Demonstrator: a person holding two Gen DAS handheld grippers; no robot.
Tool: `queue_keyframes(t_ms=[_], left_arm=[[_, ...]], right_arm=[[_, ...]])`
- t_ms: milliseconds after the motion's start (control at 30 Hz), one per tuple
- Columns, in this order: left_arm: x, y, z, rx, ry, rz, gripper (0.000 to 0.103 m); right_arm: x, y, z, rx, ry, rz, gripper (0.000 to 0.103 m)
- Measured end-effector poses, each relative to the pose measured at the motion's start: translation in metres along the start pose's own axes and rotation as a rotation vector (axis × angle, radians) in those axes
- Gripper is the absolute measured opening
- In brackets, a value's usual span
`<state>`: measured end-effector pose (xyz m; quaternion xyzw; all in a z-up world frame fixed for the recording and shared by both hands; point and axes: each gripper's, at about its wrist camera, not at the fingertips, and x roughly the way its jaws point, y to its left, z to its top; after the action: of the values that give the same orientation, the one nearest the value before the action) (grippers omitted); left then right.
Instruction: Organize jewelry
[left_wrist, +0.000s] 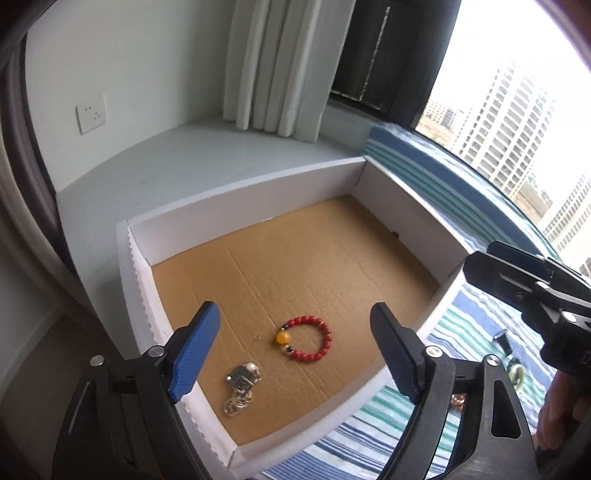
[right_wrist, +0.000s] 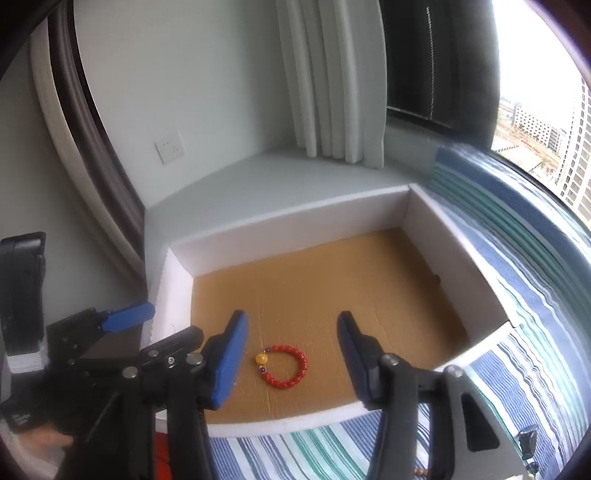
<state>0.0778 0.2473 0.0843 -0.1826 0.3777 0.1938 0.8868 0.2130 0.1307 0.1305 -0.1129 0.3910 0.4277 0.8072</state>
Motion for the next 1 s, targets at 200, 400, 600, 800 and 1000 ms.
queue_keyframes(t_ms=[200, 400, 600, 800, 1000], left_arm=[[-0.020, -0.058, -0.061, 0.199, -0.097, -0.143, 0.100], [0.015, -0.124, -0.157, 0.366, 0.100, -0.323, 0.099], [0.045, -0.165, -0.229, 0.495, 0.212, -0.403, 0.097], [0.038, -0.179, -0.256, 0.599, 0.184, -0.398, 0.097], [0.020, -0.185, -0.254, 0.655, 0.128, -0.437, 0.097]], right_arm=[[-0.074, -0.033, -0.080, 0.068, -0.102, -0.169, 0.079], [-0.099, -0.085, -0.236, 0.292, -0.004, -0.470, 0.079], [-0.129, -0.105, -0.368, 0.475, 0.064, -0.670, 0.079], [-0.147, -0.107, -0.412, 0.558, 0.028, -0.716, 0.079], [-0.164, -0.102, -0.396, 0.554, -0.128, -0.724, 0.079]])
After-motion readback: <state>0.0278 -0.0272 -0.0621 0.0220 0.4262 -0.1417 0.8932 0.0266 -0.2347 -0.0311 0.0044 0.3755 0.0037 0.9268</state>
